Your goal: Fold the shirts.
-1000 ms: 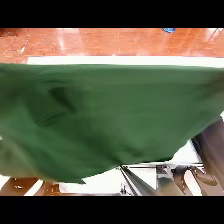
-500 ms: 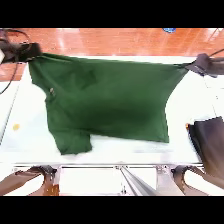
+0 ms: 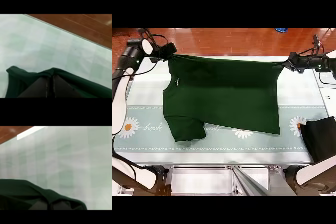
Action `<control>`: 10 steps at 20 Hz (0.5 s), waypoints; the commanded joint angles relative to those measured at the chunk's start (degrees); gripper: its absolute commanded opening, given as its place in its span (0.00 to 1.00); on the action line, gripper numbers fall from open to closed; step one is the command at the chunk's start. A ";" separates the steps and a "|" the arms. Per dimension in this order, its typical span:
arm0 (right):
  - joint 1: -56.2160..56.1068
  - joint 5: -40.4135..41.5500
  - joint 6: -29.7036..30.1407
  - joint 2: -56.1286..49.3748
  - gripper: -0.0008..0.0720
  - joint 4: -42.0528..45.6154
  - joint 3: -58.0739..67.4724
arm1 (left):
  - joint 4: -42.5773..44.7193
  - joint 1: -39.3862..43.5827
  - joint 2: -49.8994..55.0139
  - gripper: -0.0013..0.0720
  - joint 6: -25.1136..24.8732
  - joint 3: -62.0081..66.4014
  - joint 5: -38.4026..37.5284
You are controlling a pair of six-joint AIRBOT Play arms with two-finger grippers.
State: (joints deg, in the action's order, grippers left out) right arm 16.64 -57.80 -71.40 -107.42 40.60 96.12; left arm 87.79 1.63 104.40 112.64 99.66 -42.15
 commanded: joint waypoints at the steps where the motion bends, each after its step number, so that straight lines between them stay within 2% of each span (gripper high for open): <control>1: 0.04 -2.08 0.55 -3.43 0.04 -1.07 2.45 | -4.48 -0.17 4.61 0.04 -2.95 2.43 -3.21; 5: 0.04 -11.21 1.27 -3.43 0.05 -0.48 2.43 | -4.44 -0.31 4.55 0.04 -12.66 2.80 -16.90; 7: -0.04 -16.83 -0.46 -3.48 0.04 6.16 2.32 | -4.39 -1.07 5.40 0.04 -21.88 2.64 -25.11; 10: -0.39 -21.16 -2.95 -3.48 0.05 13.27 1.01 | -7.30 -3.10 7.02 0.04 -22.03 2.64 -32.54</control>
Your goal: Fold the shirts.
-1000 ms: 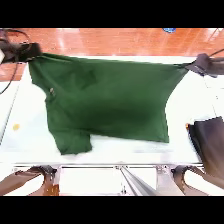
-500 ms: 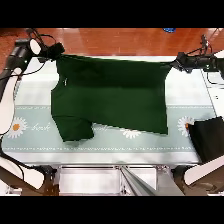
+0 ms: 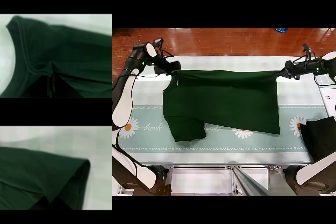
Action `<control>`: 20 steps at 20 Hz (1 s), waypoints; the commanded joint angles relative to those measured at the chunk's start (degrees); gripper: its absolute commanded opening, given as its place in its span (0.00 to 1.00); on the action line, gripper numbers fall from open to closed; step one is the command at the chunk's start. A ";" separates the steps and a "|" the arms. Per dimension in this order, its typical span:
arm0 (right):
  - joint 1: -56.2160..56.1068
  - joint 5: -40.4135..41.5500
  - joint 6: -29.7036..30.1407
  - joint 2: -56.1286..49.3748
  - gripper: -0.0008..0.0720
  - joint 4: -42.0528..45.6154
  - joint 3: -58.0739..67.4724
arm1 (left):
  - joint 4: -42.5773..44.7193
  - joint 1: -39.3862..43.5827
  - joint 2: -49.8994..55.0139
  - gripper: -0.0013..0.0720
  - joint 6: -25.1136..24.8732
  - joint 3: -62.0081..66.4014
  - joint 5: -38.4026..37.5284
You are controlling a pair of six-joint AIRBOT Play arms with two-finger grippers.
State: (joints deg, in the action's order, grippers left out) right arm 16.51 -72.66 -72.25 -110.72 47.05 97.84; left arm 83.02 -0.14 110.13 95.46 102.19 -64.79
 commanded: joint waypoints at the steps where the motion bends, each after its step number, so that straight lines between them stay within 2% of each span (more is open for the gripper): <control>1: -0.68 -6.45 -2.10 -0.17 0.05 7.26 -1.44 | -3.21 -1.62 1.66 0.04 -4.81 0.11 -10.58; 2: -1.05 -6.19 -2.10 -0.17 0.05 7.21 -2.12 | -3.82 -1.66 1.92 0.04 -4.79 0.11 -10.75; 3: -1.49 -5.31 -2.64 -0.17 0.09 7.45 -2.80 | -4.44 -1.64 1.99 0.07 -4.76 0.11 -10.88; 4: -1.99 -4.92 -3.82 -0.17 0.26 7.61 -3.28 | -5.29 -1.62 1.97 0.25 -4.79 0.15 -11.50; 5: -2.49 -5.16 -4.11 -0.17 0.46 7.63 -3.41 | -6.08 -1.62 1.92 0.55 -4.79 0.26 -12.98; 6: -2.75 -5.68 -4.70 0.02 0.54 7.58 -3.39 | -6.10 -1.75 1.73 0.71 -4.83 0.33 -14.58; 9: -1.36 -9.44 -6.23 3.19 0.54 9.46 -3.41 | -6.12 -3.91 -1.27 0.71 -4.81 0.31 -18.32; 11: 0.52 -12.04 -7.65 7.72 0.54 15.30 -3.87 | -6.12 -6.38 -5.05 0.71 -4.76 -0.07 -20.83; 14: 3.96 -9.07 -10.05 17.97 0.54 20.44 -13.03 | -6.19 -10.58 -13.70 0.71 -4.72 -6.03 -22.10; 17: 6.62 1.46 -9.53 31.41 0.54 17.99 -34.32 | -7.04 -16.06 -27.43 0.71 -4.85 -25.40 -17.59; 20: 8.13 10.86 -3.78 44.24 0.54 8.52 -55.91 | -15.32 -25.68 -42.03 0.71 -5.51 -49.22 -9.16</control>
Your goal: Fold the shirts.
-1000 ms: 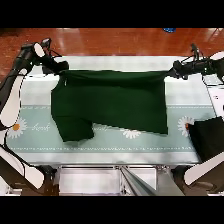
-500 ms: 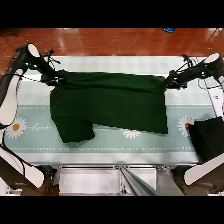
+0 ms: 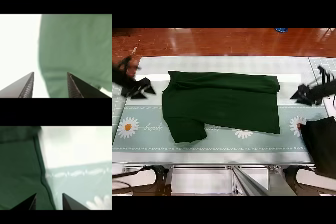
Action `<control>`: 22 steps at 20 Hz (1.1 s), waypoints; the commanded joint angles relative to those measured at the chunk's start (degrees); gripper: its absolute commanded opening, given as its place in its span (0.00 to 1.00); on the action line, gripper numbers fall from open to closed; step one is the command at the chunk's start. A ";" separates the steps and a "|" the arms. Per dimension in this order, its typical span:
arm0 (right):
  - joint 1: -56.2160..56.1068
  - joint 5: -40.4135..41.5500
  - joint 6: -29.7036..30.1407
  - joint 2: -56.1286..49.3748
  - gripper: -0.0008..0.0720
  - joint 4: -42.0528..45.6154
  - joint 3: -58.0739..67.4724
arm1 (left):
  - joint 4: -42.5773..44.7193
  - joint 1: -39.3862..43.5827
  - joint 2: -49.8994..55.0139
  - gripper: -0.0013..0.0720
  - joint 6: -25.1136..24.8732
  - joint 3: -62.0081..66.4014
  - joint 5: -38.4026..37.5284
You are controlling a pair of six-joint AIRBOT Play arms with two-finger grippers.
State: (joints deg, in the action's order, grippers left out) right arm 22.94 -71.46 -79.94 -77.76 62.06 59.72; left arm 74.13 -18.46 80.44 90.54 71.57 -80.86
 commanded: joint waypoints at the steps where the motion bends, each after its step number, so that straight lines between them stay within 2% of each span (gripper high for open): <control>1: 1.70 11.45 4.92 14.58 0.54 -9.53 -23.02 | -10.40 -10.97 -16.61 0.71 -1.70 -26.10 9.49; 4: 1.51 12.90 9.42 21.38 0.54 -19.15 -33.64 | -19.67 -18.01 -21.92 0.71 -8.46 -40.72 12.09; 9: 1.57 12.09 9.94 23.41 0.54 -21.20 -34.60 | -26.03 -17.40 -18.51 0.71 -18.64 -47.32 15.08; 14: 9.99 7.78 10.38 23.41 0.54 -20.94 -33.94 | -31.87 -12.26 -13.68 0.71 -21.77 -47.28 24.87; 17: 15.89 3.37 10.49 23.41 0.54 -14.21 -33.97 | -35.60 -6.60 -10.25 0.71 -24.39 -46.97 26.67; 18: 16.04 2.45 8.81 23.41 0.54 -10.73 -33.99 | -35.56 -4.79 -9.16 0.59 -25.05 -46.47 25.83; 19: 15.80 2.25 6.97 23.39 0.54 -9.22 -34.34 | -35.56 -3.48 -8.09 0.03 -26.91 -45.68 24.11; 22: 15.80 2.23 5.62 23.10 0.54 -9.86 -36.79 | -35.56 -2.56 -7.56 0.04 -27.61 -42.82 20.04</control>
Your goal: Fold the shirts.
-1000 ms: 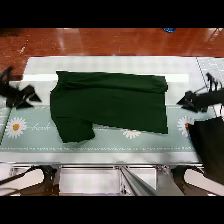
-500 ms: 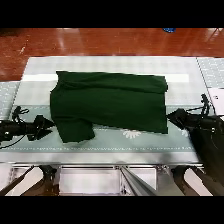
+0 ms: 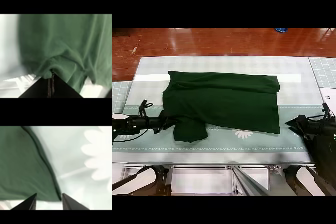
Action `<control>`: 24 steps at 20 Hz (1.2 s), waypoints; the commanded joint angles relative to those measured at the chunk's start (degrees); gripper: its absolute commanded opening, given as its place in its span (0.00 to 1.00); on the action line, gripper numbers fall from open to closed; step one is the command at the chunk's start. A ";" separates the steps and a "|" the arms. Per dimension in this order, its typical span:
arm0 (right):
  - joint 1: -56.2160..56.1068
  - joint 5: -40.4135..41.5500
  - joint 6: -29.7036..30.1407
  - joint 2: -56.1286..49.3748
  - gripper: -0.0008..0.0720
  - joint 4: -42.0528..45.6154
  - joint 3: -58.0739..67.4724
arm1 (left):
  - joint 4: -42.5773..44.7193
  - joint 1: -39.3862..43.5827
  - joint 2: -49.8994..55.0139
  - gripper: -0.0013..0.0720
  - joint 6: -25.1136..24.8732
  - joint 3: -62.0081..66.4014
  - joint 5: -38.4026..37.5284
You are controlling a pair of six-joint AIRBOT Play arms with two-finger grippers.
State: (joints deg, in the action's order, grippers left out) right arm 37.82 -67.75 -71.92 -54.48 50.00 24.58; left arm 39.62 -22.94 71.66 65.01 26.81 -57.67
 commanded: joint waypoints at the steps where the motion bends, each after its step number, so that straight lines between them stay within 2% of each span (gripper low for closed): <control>1: 0.92 -1.46 -2.38 -0.76 0.54 1.18 -2.93 | -1.05 1.88 1.22 0.04 -2.43 2.95 -4.31; 3: 0.92 -0.79 -2.29 -2.91 0.54 1.18 -4.11 | -1.05 1.90 1.18 0.04 -2.40 4.37 -5.25; 6: -0.31 0.74 -0.22 -6.05 0.54 -4.15 -4.07 | -1.07 1.90 1.18 0.04 -2.38 5.35 -5.42; 8: -4.61 3.91 -0.22 -9.18 0.54 -5.35 -4.04 | -1.05 1.88 1.18 0.04 -2.38 5.60 -5.46; 11: -11.56 9.79 1.57 -13.40 0.52 -11.87 -2.40 | -1.05 1.88 1.18 0.04 -2.38 5.70 -5.68; 12: -13.49 9.97 2.54 -14.62 0.42 -12.96 -0.98 | -1.05 1.88 1.18 0.04 -2.38 5.77 -5.88; 14: -17.00 7.52 5.35 -16.17 0.04 -13.35 3.13 | 0.39 1.86 1.18 0.04 -2.38 7.37 -7.48; 16: -17.51 3.13 6.27 -16.11 0.05 -11.69 8.37 | 1.11 1.07 1.18 0.04 -2.38 11.34 -10.78; 18: -17.53 0.94 4.55 -16.13 0.04 -8.00 14.12 | 1.09 -0.24 1.20 0.04 -2.29 16.83 -14.05; 21: -17.53 1.49 1.86 -16.79 0.04 -5.92 21.86 | 1.42 0.35 2.84 0.04 1.40 26.23 -13.77; 24: -17.81 -0.66 1.33 -20.37 0.04 -7.04 28.35 | 1.53 3.30 8.90 0.04 4.87 36.87 -15.10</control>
State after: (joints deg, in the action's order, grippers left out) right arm 20.40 -66.39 -69.54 -72.47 42.78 46.65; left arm 40.91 -21.43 76.58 66.52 54.72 -71.20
